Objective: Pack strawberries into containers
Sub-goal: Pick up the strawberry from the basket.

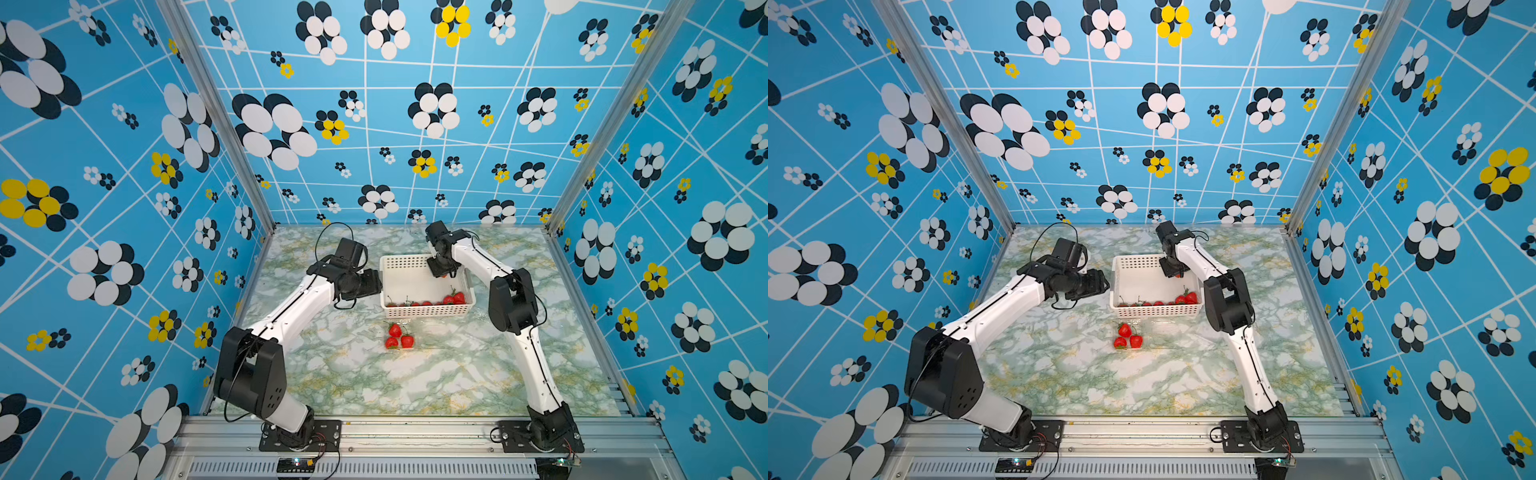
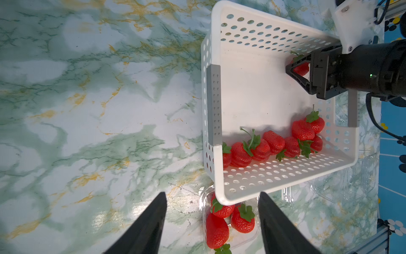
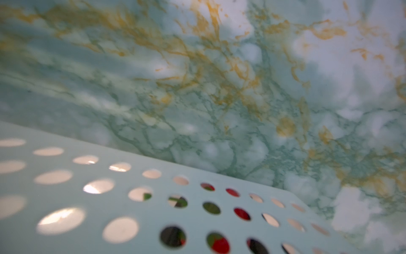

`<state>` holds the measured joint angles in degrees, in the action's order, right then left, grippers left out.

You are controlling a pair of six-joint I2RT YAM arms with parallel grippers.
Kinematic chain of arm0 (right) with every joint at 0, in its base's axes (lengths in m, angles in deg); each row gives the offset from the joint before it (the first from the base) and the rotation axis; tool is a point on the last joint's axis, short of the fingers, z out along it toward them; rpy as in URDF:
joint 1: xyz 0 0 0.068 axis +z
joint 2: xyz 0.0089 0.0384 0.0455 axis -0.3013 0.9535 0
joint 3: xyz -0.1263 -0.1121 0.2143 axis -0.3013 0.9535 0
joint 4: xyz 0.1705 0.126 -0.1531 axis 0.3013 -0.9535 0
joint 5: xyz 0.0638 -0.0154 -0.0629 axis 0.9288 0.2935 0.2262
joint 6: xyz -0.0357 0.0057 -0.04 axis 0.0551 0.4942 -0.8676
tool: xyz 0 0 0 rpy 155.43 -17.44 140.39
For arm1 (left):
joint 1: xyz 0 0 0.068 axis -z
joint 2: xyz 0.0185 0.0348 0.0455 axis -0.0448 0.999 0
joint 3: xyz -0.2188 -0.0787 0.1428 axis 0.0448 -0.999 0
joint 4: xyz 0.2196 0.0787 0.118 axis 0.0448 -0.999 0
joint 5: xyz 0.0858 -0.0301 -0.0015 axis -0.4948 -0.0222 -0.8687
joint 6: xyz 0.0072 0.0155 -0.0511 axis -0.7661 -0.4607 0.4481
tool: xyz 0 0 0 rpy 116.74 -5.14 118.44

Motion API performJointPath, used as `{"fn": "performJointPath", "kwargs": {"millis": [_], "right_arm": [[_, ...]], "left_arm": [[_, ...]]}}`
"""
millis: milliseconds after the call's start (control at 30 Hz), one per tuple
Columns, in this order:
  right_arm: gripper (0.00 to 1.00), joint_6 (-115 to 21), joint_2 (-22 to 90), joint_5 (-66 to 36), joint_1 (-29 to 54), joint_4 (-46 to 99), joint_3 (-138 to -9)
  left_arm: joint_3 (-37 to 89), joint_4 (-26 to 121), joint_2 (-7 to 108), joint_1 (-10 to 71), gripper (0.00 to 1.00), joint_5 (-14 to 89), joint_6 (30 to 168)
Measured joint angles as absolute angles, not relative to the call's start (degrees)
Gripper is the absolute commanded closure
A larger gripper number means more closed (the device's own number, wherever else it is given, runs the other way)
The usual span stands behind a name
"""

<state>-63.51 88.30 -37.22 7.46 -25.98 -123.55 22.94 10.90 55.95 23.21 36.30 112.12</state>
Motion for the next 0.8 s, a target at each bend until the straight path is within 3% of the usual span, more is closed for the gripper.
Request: {"fn": "performJointPath", "kwargs": {"millis": [233,567,800], "right_arm": [[0.71,-62.61,84.36,-35.69,7.46,-24.76,-117.56],[0.72,-60.21,70.18,-32.3,7.87,-23.93,-107.86],[0.71,-58.72,58.4,-29.13,13.19,-22.99,-99.02]], "left_arm": [[22.9,10.88,55.8,23.19,0.33,36.28,112.12],[21.63,10.75,54.31,22.99,0.33,36.06,112.12],[18.75,10.4,50.07,22.23,0.32,35.4,112.17]]}}
